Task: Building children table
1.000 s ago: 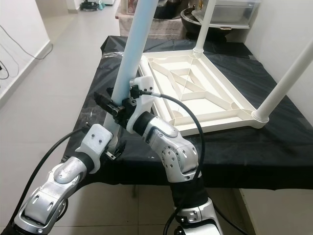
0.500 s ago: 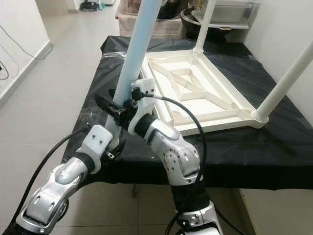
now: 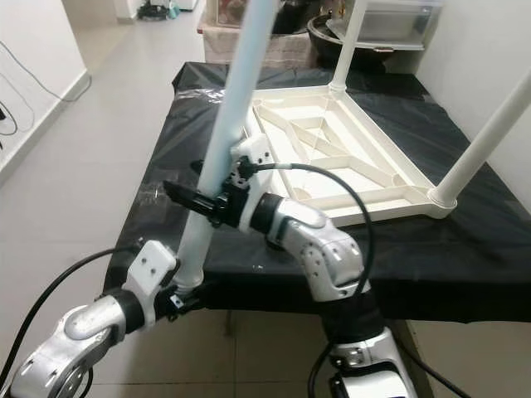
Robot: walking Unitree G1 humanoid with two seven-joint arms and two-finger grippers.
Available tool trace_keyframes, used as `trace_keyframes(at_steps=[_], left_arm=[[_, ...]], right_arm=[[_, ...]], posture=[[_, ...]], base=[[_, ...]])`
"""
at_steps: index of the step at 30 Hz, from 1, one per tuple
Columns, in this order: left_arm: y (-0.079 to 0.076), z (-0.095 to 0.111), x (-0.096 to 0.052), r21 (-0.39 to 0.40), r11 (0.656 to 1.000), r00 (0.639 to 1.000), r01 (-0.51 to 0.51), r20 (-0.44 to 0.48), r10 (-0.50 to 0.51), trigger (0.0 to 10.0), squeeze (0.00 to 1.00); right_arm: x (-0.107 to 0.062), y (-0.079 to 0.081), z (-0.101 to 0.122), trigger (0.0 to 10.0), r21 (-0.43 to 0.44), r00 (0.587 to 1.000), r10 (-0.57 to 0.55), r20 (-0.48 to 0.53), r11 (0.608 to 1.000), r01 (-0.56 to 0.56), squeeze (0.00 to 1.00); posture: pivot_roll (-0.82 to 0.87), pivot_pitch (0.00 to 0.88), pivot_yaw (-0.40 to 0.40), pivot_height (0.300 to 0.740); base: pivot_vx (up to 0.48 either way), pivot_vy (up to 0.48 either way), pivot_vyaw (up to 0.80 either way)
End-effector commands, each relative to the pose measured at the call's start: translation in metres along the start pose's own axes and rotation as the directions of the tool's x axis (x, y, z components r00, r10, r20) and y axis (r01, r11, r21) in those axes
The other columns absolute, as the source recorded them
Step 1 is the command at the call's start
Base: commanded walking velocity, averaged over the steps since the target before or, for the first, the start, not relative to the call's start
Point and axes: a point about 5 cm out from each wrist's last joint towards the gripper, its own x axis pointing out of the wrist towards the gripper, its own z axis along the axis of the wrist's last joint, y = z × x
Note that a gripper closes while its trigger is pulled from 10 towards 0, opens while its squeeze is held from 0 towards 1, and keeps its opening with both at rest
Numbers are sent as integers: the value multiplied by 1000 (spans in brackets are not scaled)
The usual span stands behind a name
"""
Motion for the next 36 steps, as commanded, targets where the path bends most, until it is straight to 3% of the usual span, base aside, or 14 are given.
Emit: trace_keyframes(at_steps=[1,16,36], left_arm=[[-3,0,-5,-21,999,999,33,15,-33,10000,0],[-21,-5,-8,-83,987,990,140,28,-138,10000,0],[-30,-5,-6,-95,979,983,181,37,-178,10000,0]], right_arm=[[-2,6,0,10000,24,997,77,-11,997,-76,0],[-3,19,-10,10000,87,981,189,-38,979,-185,0],[0,30,-19,10000,145,969,243,-33,961,-236,0]], posture=[[71,80,-41,740],[67,79,-41,740],[65,79,-42,740]], base=[[0,0,0],[0,0,0],[0,0,0]])
